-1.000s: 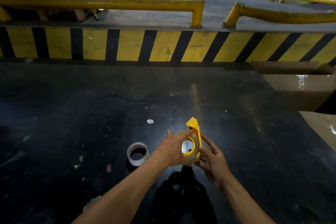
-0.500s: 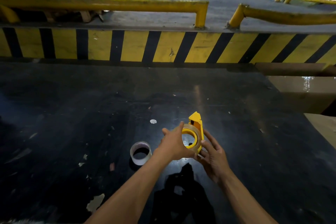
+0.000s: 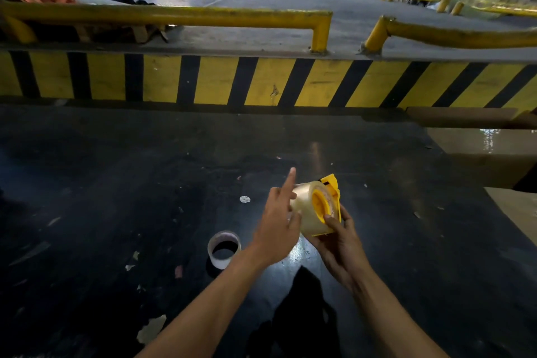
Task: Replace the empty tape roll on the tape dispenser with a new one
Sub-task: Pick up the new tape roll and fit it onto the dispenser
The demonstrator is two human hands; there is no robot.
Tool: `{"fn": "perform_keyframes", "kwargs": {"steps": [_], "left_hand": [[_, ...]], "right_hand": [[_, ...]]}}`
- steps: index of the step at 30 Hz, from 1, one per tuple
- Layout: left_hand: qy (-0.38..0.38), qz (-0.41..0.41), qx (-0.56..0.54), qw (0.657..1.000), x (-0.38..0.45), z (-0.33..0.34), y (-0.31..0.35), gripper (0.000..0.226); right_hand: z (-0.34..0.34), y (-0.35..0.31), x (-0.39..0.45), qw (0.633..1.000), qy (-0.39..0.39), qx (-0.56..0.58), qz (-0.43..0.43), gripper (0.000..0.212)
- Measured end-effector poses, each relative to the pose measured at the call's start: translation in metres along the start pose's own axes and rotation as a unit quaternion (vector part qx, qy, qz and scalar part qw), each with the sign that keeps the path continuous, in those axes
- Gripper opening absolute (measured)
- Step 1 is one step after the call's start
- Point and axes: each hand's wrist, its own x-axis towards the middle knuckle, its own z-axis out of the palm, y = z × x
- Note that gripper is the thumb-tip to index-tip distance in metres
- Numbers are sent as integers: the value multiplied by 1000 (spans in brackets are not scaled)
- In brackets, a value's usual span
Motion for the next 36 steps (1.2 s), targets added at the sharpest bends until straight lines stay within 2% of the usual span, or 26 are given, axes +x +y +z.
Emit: {"fn": "perform_keyframes", "kwargs": {"steps": [2, 5, 8, 10, 12, 15, 21, 23, 25, 28, 30, 31, 34, 36], "left_hand": [[18, -48, -104, 993, 1, -6, -6, 93], [-55, -141, -225, 962, -1, -16, -12, 113], [-119, -134, -285, 942, -3, -20, -14, 99], [-146, -115, -296, 937, -3, -21, -14, 92], [-161, -121, -300, 933, -2, -21, -15, 97], [-175, -125, -307, 927, -4, -20, -17, 100], [-132, -123, -330, 926, -5, -9, -18, 75], [-121, -123, -326, 929, -6, -9, -19, 80], [-112, -116, -313, 936, -8, -8, -21, 93], [-99, -104, -288, 947, -12, -8, -25, 100], [-92, -98, -278, 951, -13, -8, -28, 105], [-91, -95, -270, 954, -14, -9, -29, 108], [-104, -88, -249, 959, -13, -9, -30, 115], [-107, -88, -238, 961, -13, -9, -30, 118]], "right_hand": [[-3, -2, 0, 998, -28, 48, 34, 50], [-2, -4, -5, 992, -80, 71, 70, 46], [2, -5, -9, 989, -121, -41, 75, 45], [4, -3, -10, 983, -109, -138, 59, 47], [4, -1, -8, 979, -92, -175, 41, 49], [6, 0, -8, 981, -72, -180, 20, 44], [5, 3, -3, 982, -29, -189, 2, 39], [8, -2, -6, 974, -36, -222, 5, 36], [13, -8, -8, 962, -38, -269, -5, 35], [17, -18, -10, 925, -23, -366, -96, 42], [22, -27, -15, 888, -74, -424, -162, 43], [25, -31, -17, 857, -105, -467, -192, 44], [36, -41, -17, 726, -151, -618, -262, 47], [42, -46, -13, 681, -162, -653, -288, 42]]}}
